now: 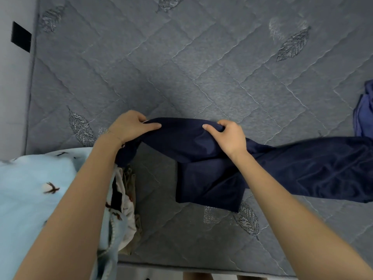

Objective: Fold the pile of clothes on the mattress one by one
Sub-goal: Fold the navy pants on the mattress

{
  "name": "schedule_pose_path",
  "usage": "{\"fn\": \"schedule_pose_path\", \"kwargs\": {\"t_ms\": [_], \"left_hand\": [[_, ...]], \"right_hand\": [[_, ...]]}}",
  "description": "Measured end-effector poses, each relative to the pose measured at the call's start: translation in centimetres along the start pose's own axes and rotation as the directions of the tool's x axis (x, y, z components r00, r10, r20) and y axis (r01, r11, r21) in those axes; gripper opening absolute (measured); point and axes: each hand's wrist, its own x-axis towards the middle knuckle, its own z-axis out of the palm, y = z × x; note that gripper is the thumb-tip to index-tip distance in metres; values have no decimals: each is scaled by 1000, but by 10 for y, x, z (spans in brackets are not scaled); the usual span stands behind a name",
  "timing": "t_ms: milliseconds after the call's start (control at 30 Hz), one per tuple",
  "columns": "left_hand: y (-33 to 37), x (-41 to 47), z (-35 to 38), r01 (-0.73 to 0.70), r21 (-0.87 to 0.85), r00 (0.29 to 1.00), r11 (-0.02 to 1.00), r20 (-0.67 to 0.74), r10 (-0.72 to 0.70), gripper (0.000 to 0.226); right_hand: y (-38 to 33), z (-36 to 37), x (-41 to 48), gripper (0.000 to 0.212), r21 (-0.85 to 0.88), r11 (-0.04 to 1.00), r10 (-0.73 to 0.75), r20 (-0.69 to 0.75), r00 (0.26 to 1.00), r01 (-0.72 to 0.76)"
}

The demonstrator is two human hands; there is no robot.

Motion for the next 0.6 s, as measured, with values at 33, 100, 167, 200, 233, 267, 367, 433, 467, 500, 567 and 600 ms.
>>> {"fn": "schedule_pose_path", "kwargs": {"t_ms": [33,100,167,200,233,267,367,433,467,500,567,600], "left_hand": [[2,2,-7,13,30,999,999,36,-14,53],[8,8,-16,-6,102,998,995,70,-1,49],[7,18,-16,-62,199,995,978,-62,75,32],[5,24,-12,-75,256,977,964,-175,123,29],[0,31,-6,-79,320,947,944,-271,171,36],[-6,37,3,-79,386,918,919,-330,218,46],[-20,48,35,-112,479,875,870,-368,316,65],[-24,49,58,-174,481,865,859,-343,367,63],[-26,48,69,-212,484,862,849,-316,396,62],[-27,47,80,-244,479,870,844,-277,408,62],[-31,46,98,-241,469,923,850,-159,350,68],[-35,46,106,-205,476,952,855,-107,287,72]], "right_hand": [[-1,1,3,52,-1,1000,-6,-34,999,6],[0,3,9,46,-39,999,-26,-110,994,22],[1,3,16,34,-100,995,-44,-144,989,29],[1,4,20,28,-126,992,-49,-142,989,31],[2,6,23,27,-152,988,-55,-131,990,35],[2,7,24,30,-174,984,-65,-117,991,44],[8,10,25,44,-214,972,-124,-99,987,101],[14,12,24,49,-267,957,-141,-80,987,115],[16,12,24,49,-289,952,-129,-71,989,103],[20,12,25,49,-297,951,-104,-67,992,80],[26,11,25,50,-281,959,-49,-70,996,28],[30,9,26,50,-272,962,-39,-67,997,19]]}}
